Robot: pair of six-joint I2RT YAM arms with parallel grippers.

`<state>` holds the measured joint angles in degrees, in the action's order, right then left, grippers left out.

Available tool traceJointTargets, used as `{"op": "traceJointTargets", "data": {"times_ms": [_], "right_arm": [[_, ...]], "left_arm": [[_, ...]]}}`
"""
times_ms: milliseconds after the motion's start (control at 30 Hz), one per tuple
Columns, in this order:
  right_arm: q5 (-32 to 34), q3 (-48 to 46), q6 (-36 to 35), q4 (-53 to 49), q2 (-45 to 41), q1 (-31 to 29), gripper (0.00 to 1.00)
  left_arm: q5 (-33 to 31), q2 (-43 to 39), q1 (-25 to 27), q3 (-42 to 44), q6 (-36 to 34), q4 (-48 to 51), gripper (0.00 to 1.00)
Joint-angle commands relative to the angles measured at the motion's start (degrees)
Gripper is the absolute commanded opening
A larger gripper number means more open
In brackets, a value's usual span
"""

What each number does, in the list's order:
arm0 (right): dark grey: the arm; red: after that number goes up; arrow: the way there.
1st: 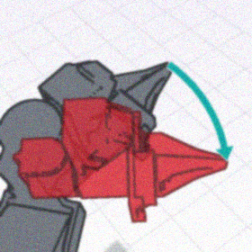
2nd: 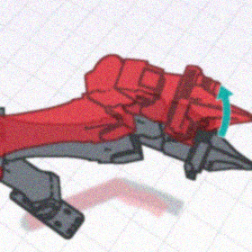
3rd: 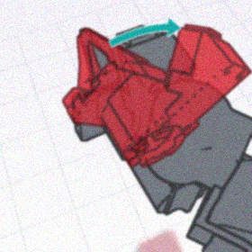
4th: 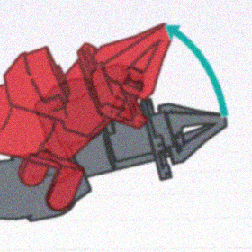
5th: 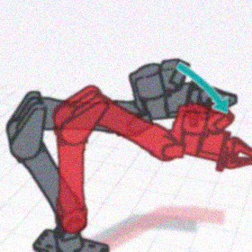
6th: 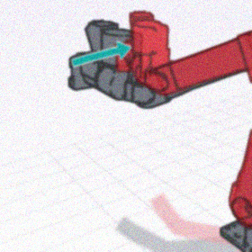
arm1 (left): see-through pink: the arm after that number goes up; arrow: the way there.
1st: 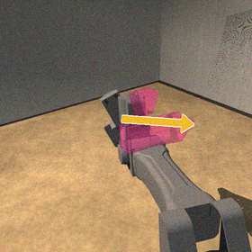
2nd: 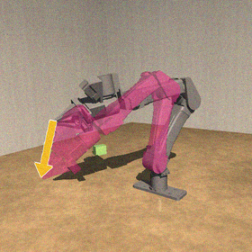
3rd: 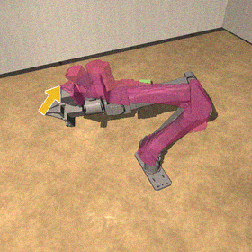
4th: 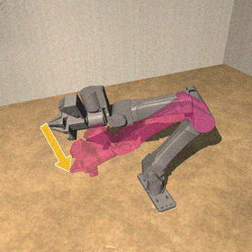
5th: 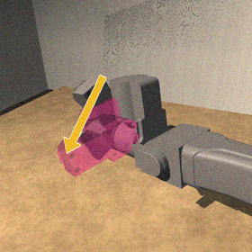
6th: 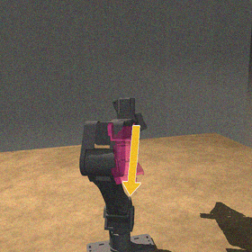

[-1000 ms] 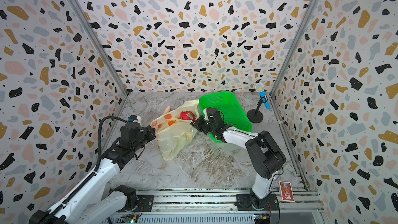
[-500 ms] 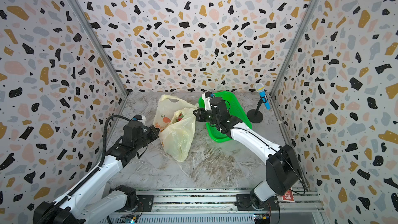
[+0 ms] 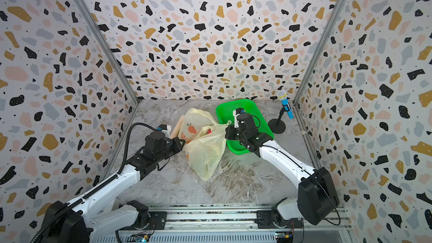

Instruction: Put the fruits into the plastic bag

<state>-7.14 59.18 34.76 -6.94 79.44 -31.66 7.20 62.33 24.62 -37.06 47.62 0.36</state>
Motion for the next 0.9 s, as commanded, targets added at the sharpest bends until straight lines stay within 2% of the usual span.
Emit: {"op": "traceJointTargets", "data": {"times_ms": [0,33,67,167,233,300,367,467,500,567,667,867], "right_arm": [[2.5,0.1,0.0,-0.4,-1.4,0.9,0.0],[2.5,0.1,0.0,-0.5,-1.2,1.3,0.0],[2.4,0.0,0.0,-0.4,-1.1,1.7,0.0],[1.5,0.0,-0.2,-0.6,-0.9,3.2,0.0],[-0.3,0.2,-1.2,-0.2,-1.2,3.7,0.03],[-2.2,0.2,-3.0,0.7,-2.0,3.7,0.15],[-3.4,-0.2,-4.3,1.8,-3.2,3.8,0.35],[-4.1,-0.8,-6.0,3.4,-5.1,3.9,0.65],[-4.5,-0.9,-6.4,3.8,-5.6,4.0,0.71],[-5.0,-0.8,-7.2,4.2,-6.4,4.1,0.78],[-6.1,-1.0,-7.8,5.4,-7.8,4.2,0.82],[-10.4,-0.9,-8.8,7.0,-8.9,3.7,0.82]], "left_arm": [[0.0,0.4,1.0,-0.5,0.6,-4.5,0.0],[0.5,0.5,1.0,-1.0,0.3,-4.8,0.0],[0.8,0.6,1.0,-1.6,-0.1,-4.8,0.05],[-0.2,0.0,1.0,-4.1,-2.1,-2.8,0.33],[-5.0,-1.4,1.0,-6.8,-4.9,1.6,0.51],[-12.6,-3.9,1.0,-9.1,-7.4,6.2,0.67],[-21.0,-7.2,0.4,-9.8,-8.4,8.7,0.76],[-32.1,-12.2,-1.6,-9.8,-8.5,11.2,0.81],[-35.6,-13.3,-2.0,-9.7,-8.5,11.9,0.81],[-40.4,-14.6,-2.6,-9.6,-9.0,13.5,0.82],[-41.6,-14.0,-3.9,-9.8,-8.8,15.8,0.84],[-34.4,-11.0,-5.1,-7.3,-6.7,15.0,0.83]]}}
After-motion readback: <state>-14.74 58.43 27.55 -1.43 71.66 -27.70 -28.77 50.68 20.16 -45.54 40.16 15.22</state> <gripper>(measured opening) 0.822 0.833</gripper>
